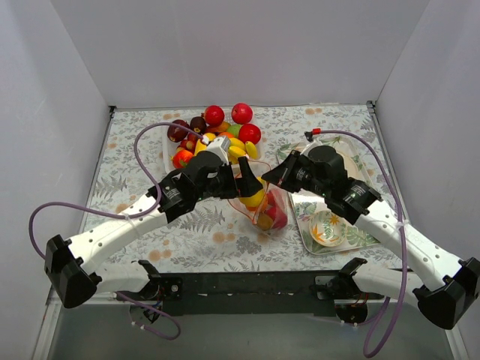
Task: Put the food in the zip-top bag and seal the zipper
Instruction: Place the fake fruit in the zipper food storage bag.
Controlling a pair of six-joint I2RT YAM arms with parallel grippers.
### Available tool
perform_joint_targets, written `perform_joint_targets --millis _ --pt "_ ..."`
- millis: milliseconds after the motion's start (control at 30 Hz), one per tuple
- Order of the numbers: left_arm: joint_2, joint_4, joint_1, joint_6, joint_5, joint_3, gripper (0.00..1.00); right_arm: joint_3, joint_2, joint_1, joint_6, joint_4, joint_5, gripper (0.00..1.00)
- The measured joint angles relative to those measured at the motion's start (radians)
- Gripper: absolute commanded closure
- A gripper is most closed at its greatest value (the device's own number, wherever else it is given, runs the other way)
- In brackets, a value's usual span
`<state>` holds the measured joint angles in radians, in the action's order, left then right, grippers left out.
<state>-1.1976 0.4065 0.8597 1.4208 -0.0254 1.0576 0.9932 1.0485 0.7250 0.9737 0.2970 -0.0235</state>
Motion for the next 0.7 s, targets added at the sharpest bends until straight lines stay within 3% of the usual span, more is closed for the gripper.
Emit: perform_joint_targets --millis 300,467,700 --pt "0.021 -0.017 0.000 -0.016 0.000 0.079 0.02 0.000 -0.064 0.000 -0.005 0.017 0.044 0.99" --pt "0.031 0.001 0.000 -0.031 -0.006 0.211 0.02 0.013 -0.081 -0.004 -0.016 0.055 0.054 0.99" --pt "-0.001 0.093 -0.020 -0.092 -0.200 0.422 0.02 0.042 -0.095 -0.006 -0.011 0.078 0.004 0.99"
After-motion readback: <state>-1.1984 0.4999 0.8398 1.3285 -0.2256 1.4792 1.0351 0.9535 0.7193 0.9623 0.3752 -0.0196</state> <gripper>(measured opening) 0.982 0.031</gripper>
